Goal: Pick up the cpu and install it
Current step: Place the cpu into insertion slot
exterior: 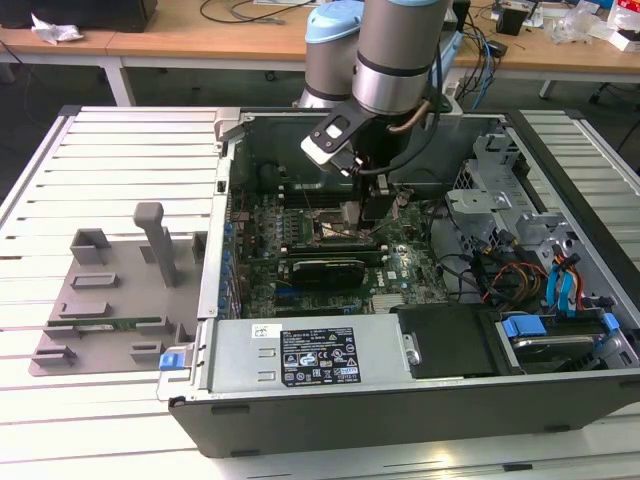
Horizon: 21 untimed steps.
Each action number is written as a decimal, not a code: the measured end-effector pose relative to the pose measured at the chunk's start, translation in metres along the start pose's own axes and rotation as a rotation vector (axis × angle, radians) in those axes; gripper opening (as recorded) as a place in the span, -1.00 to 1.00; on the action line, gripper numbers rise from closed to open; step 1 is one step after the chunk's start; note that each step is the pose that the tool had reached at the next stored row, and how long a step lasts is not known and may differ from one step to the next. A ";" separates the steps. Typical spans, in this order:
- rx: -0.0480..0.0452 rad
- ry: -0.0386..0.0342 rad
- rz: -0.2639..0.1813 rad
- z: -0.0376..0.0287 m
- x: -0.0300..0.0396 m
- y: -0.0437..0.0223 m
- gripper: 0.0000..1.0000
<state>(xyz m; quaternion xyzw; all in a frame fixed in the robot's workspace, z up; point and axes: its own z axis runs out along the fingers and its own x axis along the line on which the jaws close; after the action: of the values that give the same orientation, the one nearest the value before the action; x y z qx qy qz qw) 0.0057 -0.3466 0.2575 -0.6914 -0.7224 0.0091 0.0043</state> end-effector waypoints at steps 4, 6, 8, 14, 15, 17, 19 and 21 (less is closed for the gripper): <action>0.0001 -0.0004 0.000 0.0051 0.0099 -0.0007 0.09; 0.0006 -0.0151 0.000 0.0070 0.0194 -0.0042 0.09; 0.0008 -0.0208 0.000 0.0095 0.0245 -0.0070 0.09; 0.0008 -0.0209 0.000 0.0148 0.0251 -0.0083 0.09; 0.0009 -0.0210 0.000 0.0153 0.0251 -0.0083 0.09; 0.0009 -0.0209 0.000 0.0163 0.0251 -0.0083 0.09; 0.0008 -0.0209 0.000 0.0180 0.0252 -0.0083 0.09; 0.0008 -0.0209 0.000 0.0194 0.0252 -0.0083 0.09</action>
<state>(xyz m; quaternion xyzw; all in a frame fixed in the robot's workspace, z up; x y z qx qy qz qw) -0.0040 -0.3219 0.2381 -0.6914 -0.7223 0.0166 -0.0030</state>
